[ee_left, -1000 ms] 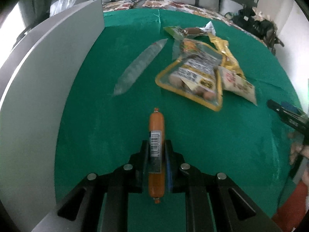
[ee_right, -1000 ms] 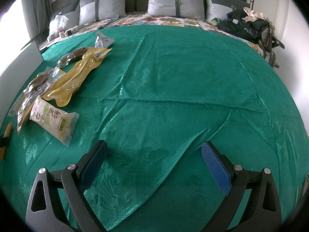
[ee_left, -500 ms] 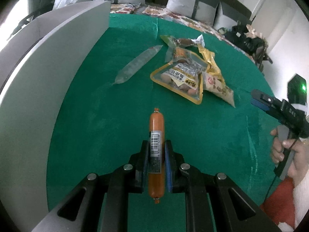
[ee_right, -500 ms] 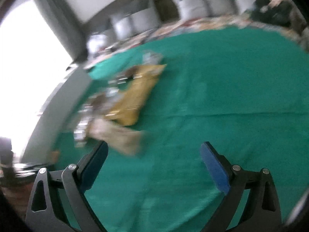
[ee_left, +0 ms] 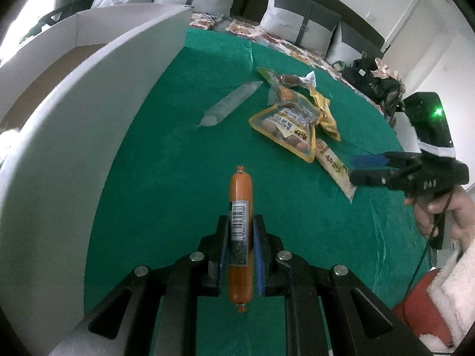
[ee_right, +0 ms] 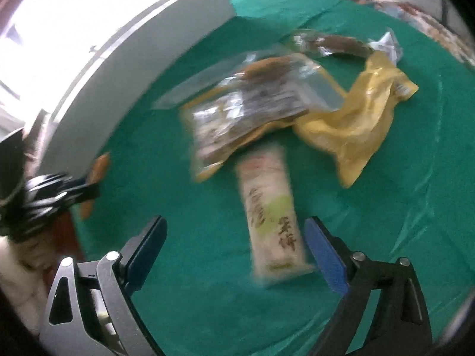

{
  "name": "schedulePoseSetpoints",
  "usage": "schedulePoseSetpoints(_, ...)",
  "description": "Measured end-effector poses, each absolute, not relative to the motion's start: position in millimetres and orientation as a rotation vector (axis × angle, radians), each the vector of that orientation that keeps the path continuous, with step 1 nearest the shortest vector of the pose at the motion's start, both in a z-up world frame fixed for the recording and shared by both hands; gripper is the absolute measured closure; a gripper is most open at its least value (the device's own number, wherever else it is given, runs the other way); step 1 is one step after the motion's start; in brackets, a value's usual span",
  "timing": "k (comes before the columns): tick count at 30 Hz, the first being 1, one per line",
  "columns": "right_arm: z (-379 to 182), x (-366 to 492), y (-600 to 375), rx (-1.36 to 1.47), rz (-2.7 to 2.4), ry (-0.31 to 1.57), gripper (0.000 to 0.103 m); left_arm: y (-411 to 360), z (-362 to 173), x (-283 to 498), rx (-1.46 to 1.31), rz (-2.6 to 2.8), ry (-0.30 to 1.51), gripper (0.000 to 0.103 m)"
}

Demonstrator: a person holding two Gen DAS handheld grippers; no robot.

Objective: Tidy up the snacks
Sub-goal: 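Grasp the white-and-green bar packet with the right gripper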

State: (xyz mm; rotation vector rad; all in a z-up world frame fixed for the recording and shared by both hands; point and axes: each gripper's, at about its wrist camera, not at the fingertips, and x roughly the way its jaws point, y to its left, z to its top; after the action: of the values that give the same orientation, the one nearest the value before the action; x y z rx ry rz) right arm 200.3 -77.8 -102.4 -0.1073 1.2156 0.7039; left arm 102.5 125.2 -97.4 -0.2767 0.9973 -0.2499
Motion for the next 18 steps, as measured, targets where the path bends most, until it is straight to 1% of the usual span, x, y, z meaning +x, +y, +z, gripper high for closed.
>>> schedulePoseSetpoints(3,-105.2,201.8,-72.2,-0.114,0.588,1.226,0.008,123.1,-101.2,102.7,-0.299,-0.255,1.015,0.088)
schedulePoseSetpoints(6,-120.1,204.7,-54.2,-0.204,0.478,1.232,0.009,120.3,-90.9,96.8,-0.277,-0.272,0.996,0.088)
schedulePoseSetpoints(7,-122.1,208.4,-54.6,-0.210,0.454,1.234,0.011,120.7,-87.0,94.8,-0.272,-0.275,0.988,0.088)
schedulePoseSetpoints(9,-121.0,203.7,-51.6,-0.243,0.390,1.205,0.054,123.4,-77.3,90.8,-0.274,-0.279,0.971,0.088)
schedulePoseSetpoints(10,-117.9,202.3,-54.1,-0.215,0.386,1.212,0.079,125.1,-72.6,89.4,-0.278,-0.281,0.966,0.088)
schedulePoseSetpoints(12,-109.7,197.9,-66.2,-0.103,0.390,1.229,0.080,128.5,-62.5,85.2,-0.287,-0.287,0.950,0.088)
schedulePoseSetpoints(17,-83.5,165.2,-110.1,0.175,0.387,1.176,0.080,148.1,-31.1,71.7,-0.354,-0.328,0.903,0.088)
schedulePoseSetpoints(18,-78.6,162.1,-109.3,0.194,0.387,1.175,0.080,156.1,-23.3,69.4,-0.372,-0.331,0.892,0.088)
